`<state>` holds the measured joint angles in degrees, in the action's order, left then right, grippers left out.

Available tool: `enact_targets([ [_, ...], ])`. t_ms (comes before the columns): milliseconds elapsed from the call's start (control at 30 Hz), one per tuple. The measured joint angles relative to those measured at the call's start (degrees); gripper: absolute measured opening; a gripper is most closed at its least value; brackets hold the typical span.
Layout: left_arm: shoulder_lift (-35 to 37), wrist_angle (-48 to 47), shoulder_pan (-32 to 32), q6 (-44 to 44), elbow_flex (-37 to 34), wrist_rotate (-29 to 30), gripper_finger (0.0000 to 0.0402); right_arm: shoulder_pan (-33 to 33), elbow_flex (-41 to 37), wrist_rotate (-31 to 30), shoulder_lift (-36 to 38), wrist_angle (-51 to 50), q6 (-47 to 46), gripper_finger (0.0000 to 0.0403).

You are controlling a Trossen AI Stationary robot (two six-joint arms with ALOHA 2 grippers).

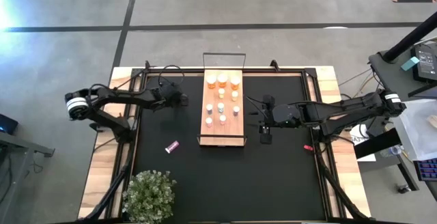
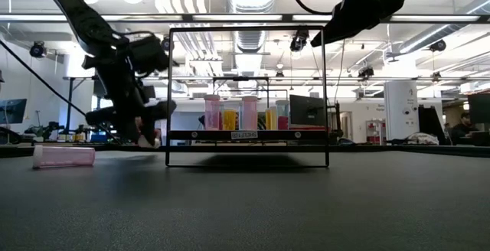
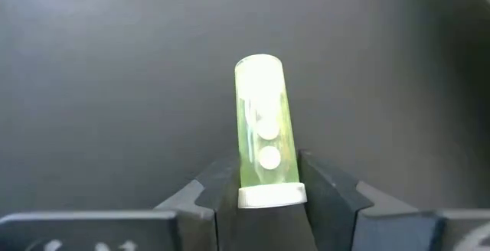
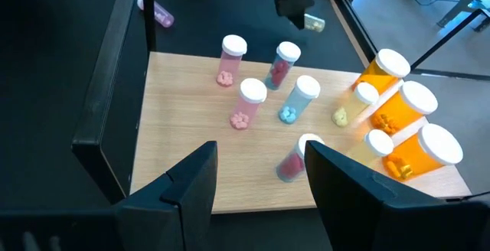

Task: Pick and place medicine bottles onto shelf by color
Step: Put the yellow medicine bottle on the shelf aligned with the other yellow medicine bottles

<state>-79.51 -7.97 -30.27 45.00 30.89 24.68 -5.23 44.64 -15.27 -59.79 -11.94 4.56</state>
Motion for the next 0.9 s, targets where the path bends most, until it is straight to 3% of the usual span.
enact_targets([
  [200, 6.85, 0.04, 1.60, -1.90, 0.00, -0.79, 0.0106, 0.01, 0.00, 0.02, 0.01, -0.02, -0.02, 0.0189],
  [467, 14.76, -0.04, 5.52, -5.59, 1.45, -6.73, 0.0106, 0.02, 0.00, 0.12, 0.02, 0.17, 3.71, 0.0189],
  [700, 16.81, 0.21, 12.39, -9.58, 7.18, -10.09, 0.0106, -0.02, 0.00, 0.30, 0.02, 1.49, 14.61, 0.0189],
  [900, 16.27, -0.01, 20.64, -13.54, 13.69, -10.30, 0.0106, -0.76, 0.64, 0.60, 0.02, 4.39, 18.39, 0.0189],
])
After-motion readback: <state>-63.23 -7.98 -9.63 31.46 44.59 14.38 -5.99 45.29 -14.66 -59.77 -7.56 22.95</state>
